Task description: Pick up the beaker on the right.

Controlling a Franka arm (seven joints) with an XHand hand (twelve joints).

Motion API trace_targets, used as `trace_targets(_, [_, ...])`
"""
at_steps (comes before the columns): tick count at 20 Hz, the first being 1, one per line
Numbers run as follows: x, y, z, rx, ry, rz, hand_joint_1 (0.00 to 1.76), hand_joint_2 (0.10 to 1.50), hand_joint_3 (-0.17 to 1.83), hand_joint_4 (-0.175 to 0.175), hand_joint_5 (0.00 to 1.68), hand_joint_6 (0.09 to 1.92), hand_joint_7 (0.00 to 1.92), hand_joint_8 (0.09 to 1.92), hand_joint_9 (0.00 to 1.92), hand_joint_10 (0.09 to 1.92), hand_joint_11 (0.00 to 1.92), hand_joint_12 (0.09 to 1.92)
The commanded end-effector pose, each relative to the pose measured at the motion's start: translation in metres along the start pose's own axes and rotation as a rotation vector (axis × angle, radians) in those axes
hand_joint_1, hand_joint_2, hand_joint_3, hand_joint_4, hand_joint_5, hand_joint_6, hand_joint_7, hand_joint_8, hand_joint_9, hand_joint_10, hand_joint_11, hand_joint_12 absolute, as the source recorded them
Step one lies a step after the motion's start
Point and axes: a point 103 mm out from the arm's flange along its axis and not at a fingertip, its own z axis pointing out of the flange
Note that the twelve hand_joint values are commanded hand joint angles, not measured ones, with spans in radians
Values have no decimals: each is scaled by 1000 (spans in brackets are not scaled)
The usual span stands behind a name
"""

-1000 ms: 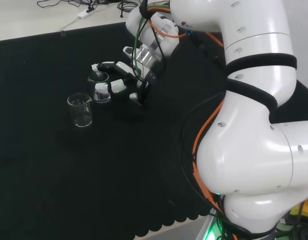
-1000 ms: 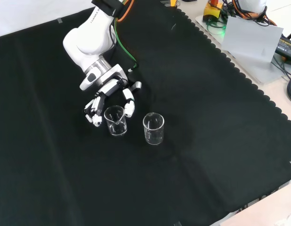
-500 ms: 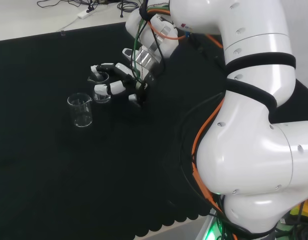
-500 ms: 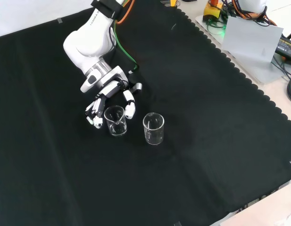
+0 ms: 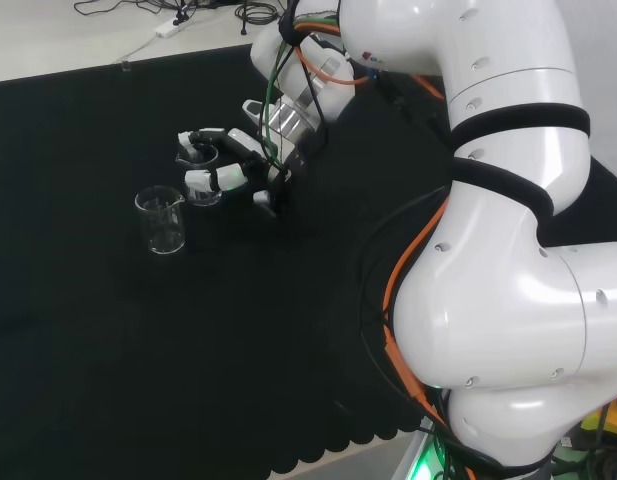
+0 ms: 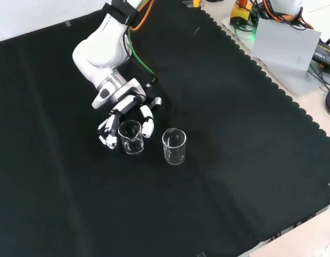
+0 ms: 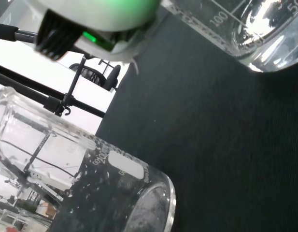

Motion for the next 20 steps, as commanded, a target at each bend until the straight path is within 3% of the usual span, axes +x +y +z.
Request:
trace_targets(1, [2,2,2,3,-8,4,1000,513,687,-53,488,217,435,639,507,583,0,1277])
trace_targets(8, [3,4,5,4,-3,14,1010,508,706,-49,458,388,462,641,532,572,0,1295])
trace_targets(11, [3,5,7,6,-10,26,1016,517,707,-45,449,567,492,642,573,567,0,1317])
trace_targets(15, [3,8,12,8,-17,40,1060,555,706,-30,558,851,591,646,686,560,39,1353])
trace_targets(20, [2,9,16,-6,3,45,1102,577,713,-20,624,951,656,652,753,557,97,1350])
